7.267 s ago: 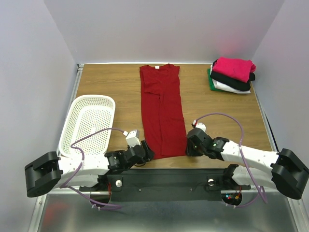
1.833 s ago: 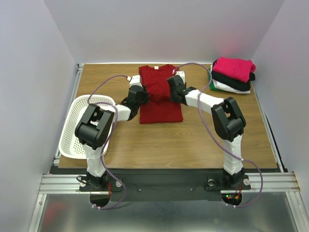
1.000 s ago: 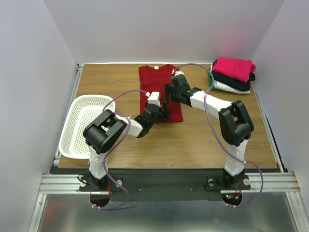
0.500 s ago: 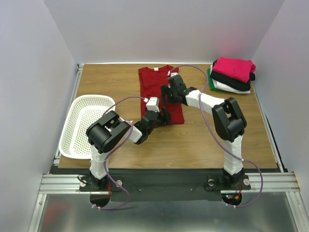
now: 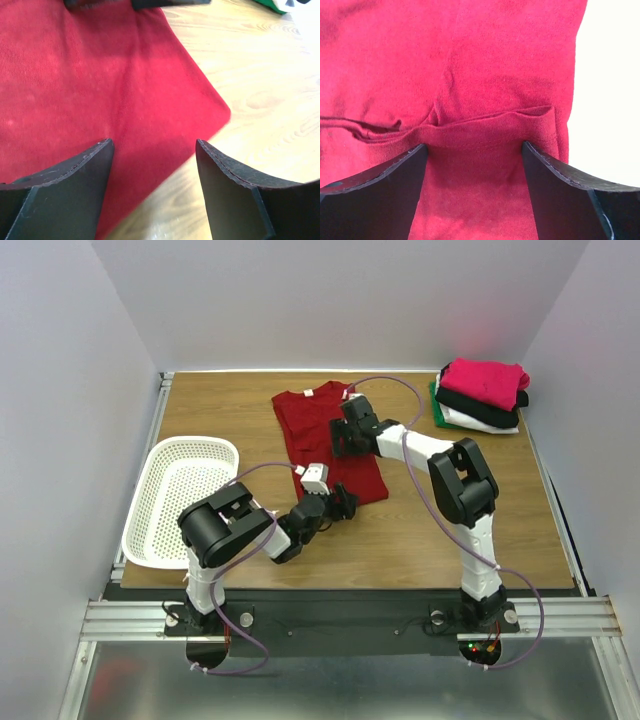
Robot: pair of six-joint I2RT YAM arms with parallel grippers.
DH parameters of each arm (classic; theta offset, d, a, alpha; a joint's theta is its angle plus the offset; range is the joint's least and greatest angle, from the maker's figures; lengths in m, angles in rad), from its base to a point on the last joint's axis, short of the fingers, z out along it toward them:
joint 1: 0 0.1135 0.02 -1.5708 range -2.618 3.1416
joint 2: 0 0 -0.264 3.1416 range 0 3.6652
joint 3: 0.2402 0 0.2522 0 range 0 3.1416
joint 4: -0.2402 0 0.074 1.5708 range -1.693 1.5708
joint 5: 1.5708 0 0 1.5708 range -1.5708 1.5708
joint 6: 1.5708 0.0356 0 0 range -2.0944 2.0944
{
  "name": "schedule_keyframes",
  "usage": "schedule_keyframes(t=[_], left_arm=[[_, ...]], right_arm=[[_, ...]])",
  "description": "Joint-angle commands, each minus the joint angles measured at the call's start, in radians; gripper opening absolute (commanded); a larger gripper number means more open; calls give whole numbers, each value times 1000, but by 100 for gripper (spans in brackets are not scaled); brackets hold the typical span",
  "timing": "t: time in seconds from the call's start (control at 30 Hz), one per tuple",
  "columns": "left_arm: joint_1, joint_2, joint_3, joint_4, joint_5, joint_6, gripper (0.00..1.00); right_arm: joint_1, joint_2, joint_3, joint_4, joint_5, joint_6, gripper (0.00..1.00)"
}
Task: Fold and stack the t-shirts
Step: Fold the tshirt
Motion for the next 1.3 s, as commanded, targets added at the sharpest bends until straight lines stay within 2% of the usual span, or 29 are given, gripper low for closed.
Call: schedule_keyframes(t=[0.0, 0.17, 0.33, 0.67, 0.77, 0.87, 0.9, 1.0, 1.27], left_arm=[[-47, 25, -103, -203, 11, -69, 79], [-79, 10, -143, -205, -1, -89, 79], [-93, -62, -149, -238, -10, -91, 79], [-139, -416, -95, -467, -121, -22, 82], [-139, -536, -98, -562, -182, -58, 84], [-137, -588, -88, -729, -270, -123, 86], [-137, -598, -87, -799, -288, -138, 87], [-130, -625, -101, -873, -313, -186, 88], [-114, -694, -178, -939, -336, -276, 88]], right_arm=[[-3, 31, 65, 13, 64, -1, 82], [-4, 31, 84, 5, 89, 2, 82], [-4, -56, 27, 4, 101, 5, 83], [-3, -464, -298, 21, 129, 60, 87], [-3, -566, -418, 22, 137, 100, 88], [-3, -639, -525, 28, 132, 138, 88], [-3, -652, -550, 28, 127, 143, 88], [-1, -669, -606, 31, 112, 163, 87], [0, -649, -689, 33, 87, 196, 83]])
